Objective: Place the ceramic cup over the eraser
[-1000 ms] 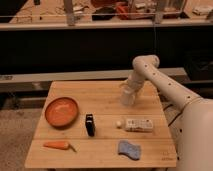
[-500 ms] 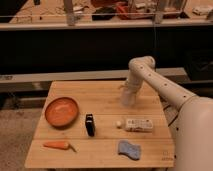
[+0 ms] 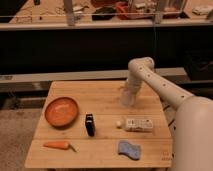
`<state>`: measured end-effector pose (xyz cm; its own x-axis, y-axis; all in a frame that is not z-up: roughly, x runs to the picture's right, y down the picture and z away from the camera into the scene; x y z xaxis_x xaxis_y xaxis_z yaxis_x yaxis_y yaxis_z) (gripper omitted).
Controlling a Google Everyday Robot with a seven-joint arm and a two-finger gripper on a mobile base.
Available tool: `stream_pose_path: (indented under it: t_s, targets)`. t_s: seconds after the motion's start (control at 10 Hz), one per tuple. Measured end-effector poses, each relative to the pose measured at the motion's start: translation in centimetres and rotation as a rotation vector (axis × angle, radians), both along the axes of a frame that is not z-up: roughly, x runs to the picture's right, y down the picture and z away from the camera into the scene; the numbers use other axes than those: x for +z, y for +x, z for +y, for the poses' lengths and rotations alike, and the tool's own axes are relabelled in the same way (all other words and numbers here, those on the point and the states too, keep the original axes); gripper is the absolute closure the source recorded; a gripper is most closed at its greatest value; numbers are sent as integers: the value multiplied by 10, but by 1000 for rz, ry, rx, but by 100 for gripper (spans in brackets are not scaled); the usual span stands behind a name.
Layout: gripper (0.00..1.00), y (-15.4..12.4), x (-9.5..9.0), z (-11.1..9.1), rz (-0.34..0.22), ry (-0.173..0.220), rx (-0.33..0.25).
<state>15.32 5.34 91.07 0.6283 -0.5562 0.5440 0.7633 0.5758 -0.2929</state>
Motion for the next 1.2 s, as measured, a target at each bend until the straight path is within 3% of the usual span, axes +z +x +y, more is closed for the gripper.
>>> stream_pose_path:
  t_s: [1.2]
  targets:
    - [23,0,6,-3,10,-8,-20]
